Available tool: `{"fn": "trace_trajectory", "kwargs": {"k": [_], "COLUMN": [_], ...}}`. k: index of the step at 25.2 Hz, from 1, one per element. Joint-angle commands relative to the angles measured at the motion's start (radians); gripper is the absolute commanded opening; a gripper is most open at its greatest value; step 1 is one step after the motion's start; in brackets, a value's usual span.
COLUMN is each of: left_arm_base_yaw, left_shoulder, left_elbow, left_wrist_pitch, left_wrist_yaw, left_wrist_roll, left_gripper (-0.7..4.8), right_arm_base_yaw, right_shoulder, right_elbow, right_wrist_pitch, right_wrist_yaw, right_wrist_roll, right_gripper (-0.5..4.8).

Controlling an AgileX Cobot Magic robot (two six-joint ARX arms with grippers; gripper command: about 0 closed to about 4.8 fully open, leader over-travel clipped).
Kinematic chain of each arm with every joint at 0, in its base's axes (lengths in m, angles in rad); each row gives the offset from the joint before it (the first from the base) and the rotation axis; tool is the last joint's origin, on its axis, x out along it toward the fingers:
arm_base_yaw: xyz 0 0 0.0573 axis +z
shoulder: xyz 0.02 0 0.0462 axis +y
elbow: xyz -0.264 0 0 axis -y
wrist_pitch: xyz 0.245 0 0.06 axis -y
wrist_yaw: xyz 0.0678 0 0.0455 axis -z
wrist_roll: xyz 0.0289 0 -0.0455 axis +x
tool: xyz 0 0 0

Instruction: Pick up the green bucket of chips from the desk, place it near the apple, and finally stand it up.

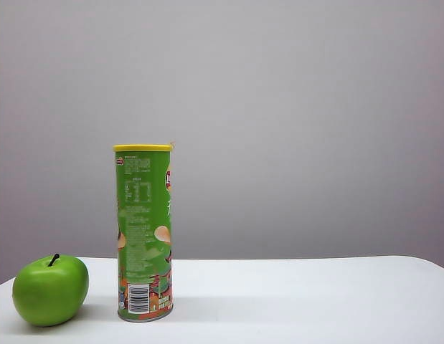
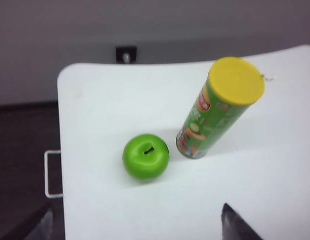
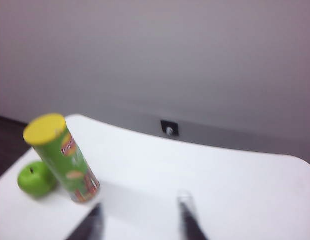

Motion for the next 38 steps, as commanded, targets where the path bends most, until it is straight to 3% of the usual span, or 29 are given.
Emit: {"fn": "trace_trajectory", "kwargs": {"k": [1, 2, 4, 6, 9, 11, 13, 16, 20, 23, 26, 29, 33, 38], "left_arm_base_yaw": [0.0, 0.0, 0.0, 0.0, 0.0, 0.0, -0.001, -0.001, -0.001, -0.001, -0.001, -0.001, -0.001, 0.0], "left_shoulder": [-0.13, -0.159, -0.241, -0.285, -0.323, -0.348, -0.365, -0.382, -0.394, -0.394, -0.393, -0.393, -0.392, -0.392], "left_elbow": [-0.068, -0.076, -0.092, -0.101, -0.119, -0.137, -0.161, -0.225, -0.302, -0.312, -0.333, -0.379, -0.502, -0.618], "left_wrist_pitch": [0.092, 0.098, 0.119, 0.126, 0.135, 0.152, 0.177, 0.224, 0.283, 0.339, 0.413, 0.502, 0.659, 0.795], "left_wrist_yaw": [-0.076, -0.082, -0.083, -0.1, -0.175, -0.221, -0.219, -0.219, -0.201, -0.2, -0.201, -0.2, -0.2, -0.249], "left_wrist_roll": [-0.037, -0.037, -0.045, -0.09, -0.128, -0.125, -0.126, -0.139, -0.159, -0.171, -0.171, -0.18, -0.239, -0.249], "left_gripper": [4.25, 4.24, 3.61, 3.57, 3.35, 3.35, 3.03, 2.34, 2.31, 2.14, 1.99, 1.99, 1.73, 1.4], "right_arm_base_yaw": [-0.008, -0.01, -0.01, -0.009, -0.009, -0.009, -0.009, -0.008, -0.004, -0.005, -0.004, -0.005, -0.02, -0.09], "right_shoulder": [-0.086, -0.108, -0.177, -0.213, -0.237, -0.248, -0.27, -0.319, -0.381, -0.393, -0.4, -0.399, -0.397, -0.399], "right_elbow": [0.002, 0.002, 0.001, 0.001, 0.001, 0.001, 0.0, 0.0, 0.0, -0.011, -0.089, -0.224, -0.567, -0.711], "right_wrist_pitch": [-0.08, -0.078, -0.073, -0.13, -0.24, -0.257, -0.227, -0.197, -0.266, -0.283, -0.164, 0.096, 0.676, 0.752], "right_wrist_yaw": [0.082, 0.098, 0.08, 0.044, 0.061, 0.166, 0.186, 0.185, 0.091, 0.099, 0.189, 0.187, 0.212, 0.204], "right_wrist_roll": [-0.014, -0.014, -0.042, -0.05, -0.08, -0.11, -0.117, -0.114, -0.084, -0.093, -0.135, -0.159, -0.158, -0.082], "right_gripper": [1.98, 1.97, 1.27, 0.94, 0.84, 0.83, 0.79, 0.74, 0.53, 0.53, 0.53, 0.53, 0.53, 0.53]}}
